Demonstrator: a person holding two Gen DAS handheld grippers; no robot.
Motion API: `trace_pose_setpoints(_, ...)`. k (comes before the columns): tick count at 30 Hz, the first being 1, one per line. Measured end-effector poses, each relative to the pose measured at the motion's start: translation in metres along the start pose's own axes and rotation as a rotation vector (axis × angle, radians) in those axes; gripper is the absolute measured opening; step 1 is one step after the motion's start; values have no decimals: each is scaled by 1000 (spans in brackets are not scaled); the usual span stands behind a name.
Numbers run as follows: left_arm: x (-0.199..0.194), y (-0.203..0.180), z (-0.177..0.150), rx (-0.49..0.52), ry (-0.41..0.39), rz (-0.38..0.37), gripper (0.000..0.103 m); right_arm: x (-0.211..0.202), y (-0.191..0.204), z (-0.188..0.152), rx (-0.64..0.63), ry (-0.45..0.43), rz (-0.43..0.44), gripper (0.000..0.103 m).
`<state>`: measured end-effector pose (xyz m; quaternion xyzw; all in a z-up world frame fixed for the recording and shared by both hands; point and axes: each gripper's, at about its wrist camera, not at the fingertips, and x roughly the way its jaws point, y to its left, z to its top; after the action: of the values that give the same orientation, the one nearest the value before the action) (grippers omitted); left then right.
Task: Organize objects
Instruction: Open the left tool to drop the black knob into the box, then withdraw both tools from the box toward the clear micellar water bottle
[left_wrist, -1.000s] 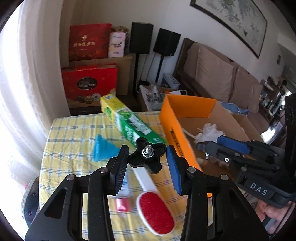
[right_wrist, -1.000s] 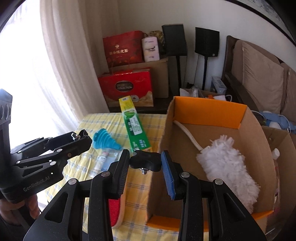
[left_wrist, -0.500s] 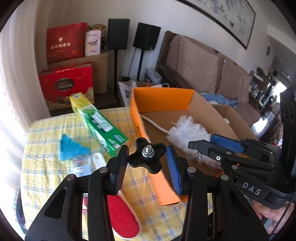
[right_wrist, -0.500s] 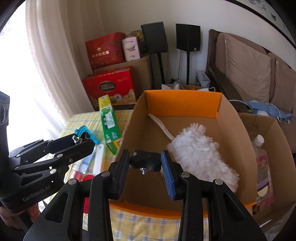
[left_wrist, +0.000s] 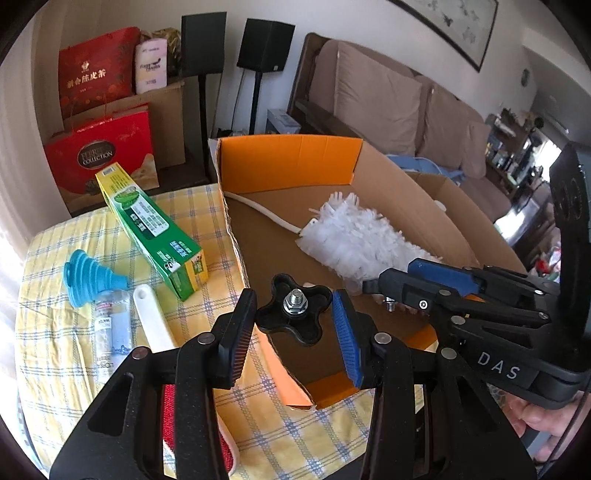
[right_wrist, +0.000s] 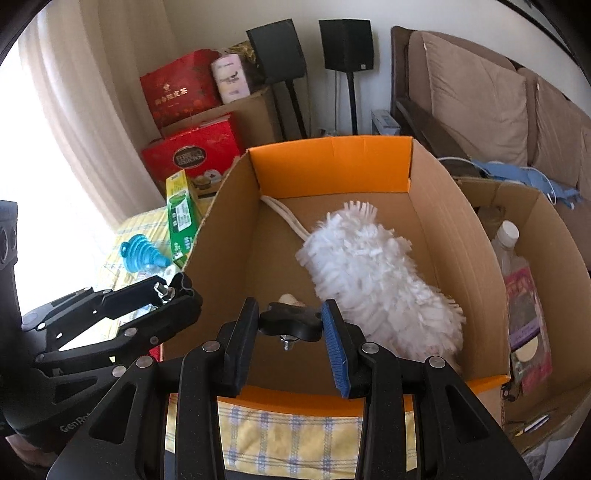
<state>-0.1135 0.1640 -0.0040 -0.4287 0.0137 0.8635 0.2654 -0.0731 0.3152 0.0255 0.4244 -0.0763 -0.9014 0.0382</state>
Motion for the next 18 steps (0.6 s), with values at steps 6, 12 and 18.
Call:
trace_pose_setpoints(6, -1, 3, 1, -24, -2, -20, 57, -1, -7, 0, 21, -5, -6, 38)
trace_pose_setpoints(12, -18, 10, 5, -34, -43, 9, 76, -7, -5, 2, 17, -23, -5, 45)
trace_pose_setpoints(18, -37, 24, 8, -19, -72, 52, 82, -13, 4, 5, 1, -46, -2, 67)
